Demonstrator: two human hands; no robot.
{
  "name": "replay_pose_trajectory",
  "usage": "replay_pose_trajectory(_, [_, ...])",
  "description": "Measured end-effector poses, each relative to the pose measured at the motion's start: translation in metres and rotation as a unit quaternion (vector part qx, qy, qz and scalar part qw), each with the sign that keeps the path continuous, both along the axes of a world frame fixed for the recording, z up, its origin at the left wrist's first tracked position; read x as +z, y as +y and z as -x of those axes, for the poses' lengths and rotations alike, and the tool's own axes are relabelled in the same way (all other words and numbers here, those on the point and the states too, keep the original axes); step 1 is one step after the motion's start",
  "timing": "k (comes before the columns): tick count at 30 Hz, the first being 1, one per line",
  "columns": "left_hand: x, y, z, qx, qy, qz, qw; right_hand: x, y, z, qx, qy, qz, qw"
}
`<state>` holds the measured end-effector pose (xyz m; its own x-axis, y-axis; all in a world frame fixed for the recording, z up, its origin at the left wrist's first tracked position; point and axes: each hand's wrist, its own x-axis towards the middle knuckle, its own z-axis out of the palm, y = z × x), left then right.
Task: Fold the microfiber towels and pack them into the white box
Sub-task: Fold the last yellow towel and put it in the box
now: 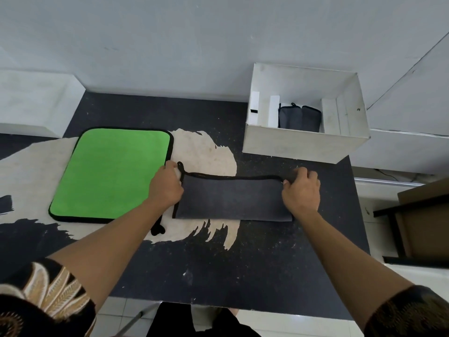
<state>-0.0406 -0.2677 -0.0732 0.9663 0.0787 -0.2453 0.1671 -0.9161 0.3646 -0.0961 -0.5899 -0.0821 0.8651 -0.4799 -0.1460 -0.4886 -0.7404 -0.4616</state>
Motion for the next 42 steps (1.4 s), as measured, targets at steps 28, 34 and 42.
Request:
replay_pose_trajectory(28, [-0.030,-0.009,0.077,-0.197,0.058,-0.153,0.967,-0.026,0.031,0.069,0.146,0.171,0.102,0.969])
replay_pose_trajectory(34, [-0.017,-0.007,0.078,0.041,0.005,-0.053,0.998,-0.007,0.021,0.066,-0.122,0.106,0.047,0.986])
replay_pose_trajectory(42, [-0.013,-0.009,0.066,0.089,0.150,0.028,0.984,0.007,0.007,0.055,-0.124,0.161,-0.086,0.975])
